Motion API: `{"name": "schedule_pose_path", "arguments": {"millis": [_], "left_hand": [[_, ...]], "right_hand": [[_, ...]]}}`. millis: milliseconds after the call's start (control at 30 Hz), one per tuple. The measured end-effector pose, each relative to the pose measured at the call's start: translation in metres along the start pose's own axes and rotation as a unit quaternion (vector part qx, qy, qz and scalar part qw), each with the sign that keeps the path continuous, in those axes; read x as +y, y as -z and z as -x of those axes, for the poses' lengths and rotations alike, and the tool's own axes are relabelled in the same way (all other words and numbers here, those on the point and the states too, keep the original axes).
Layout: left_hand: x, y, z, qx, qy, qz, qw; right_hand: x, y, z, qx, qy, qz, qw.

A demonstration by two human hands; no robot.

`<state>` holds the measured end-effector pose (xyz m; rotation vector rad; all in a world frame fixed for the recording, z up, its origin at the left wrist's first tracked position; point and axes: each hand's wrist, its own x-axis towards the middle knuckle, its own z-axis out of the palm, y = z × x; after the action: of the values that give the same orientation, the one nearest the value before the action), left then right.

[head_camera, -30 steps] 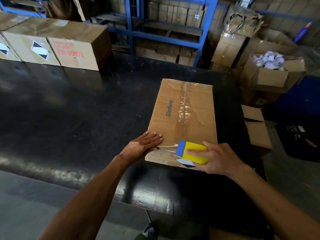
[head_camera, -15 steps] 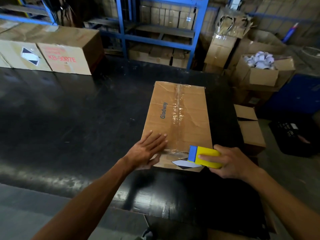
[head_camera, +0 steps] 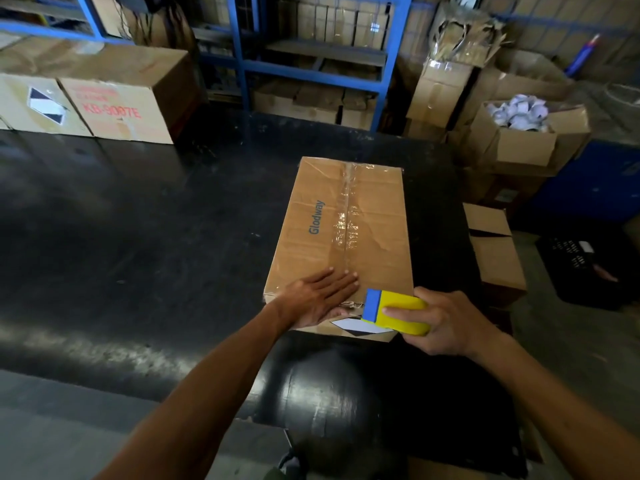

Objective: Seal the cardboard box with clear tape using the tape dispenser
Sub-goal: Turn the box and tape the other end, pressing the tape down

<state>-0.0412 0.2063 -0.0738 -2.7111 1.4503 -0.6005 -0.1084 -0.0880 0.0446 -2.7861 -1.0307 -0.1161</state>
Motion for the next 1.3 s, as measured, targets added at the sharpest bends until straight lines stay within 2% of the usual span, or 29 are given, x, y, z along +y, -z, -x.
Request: {"name": "schedule_pose_path", "arguments": {"millis": [233,467,667,767,867,1067,1300], "left_hand": [[0.001,0.008,0.000,-0.004,0.009,-0.005,1.000],[0.003,0.012,-0.004,-0.018,0.008,0.002,1.000],[0.005,0.016,-0.010,-0.037,-0.003,0.000,0.999],[0.024,0.017,-0.042,-0.030,-0.034,-0.005,0.999],[0.043,0.002,-0.070,-0.057,-0.039,0.002,0.998],[0.046,-0.008,-0.070,-0.059,-0.025,-0.006,0.998],[0.043,-0.009,-0.068,-0.059,-0.025,-0.006,0.998]], "right_hand": [[0.000,0.004,0.010,-0.012,0.015,0.018,1.000],[0.065,0.031,0.058,-0.013,0.032,0.046,0.998],[0.070,0.021,0.055,-0.002,0.030,0.063,0.998],[0.071,0.021,0.057,-0.007,0.028,0.047,0.999],[0.074,0.021,0.056,-0.005,0.027,0.036,0.999],[0.079,0.010,0.064,0.002,0.016,0.007,1.000],[0.118,0.028,0.091,0.000,0.067,0.011,0.998]]}}
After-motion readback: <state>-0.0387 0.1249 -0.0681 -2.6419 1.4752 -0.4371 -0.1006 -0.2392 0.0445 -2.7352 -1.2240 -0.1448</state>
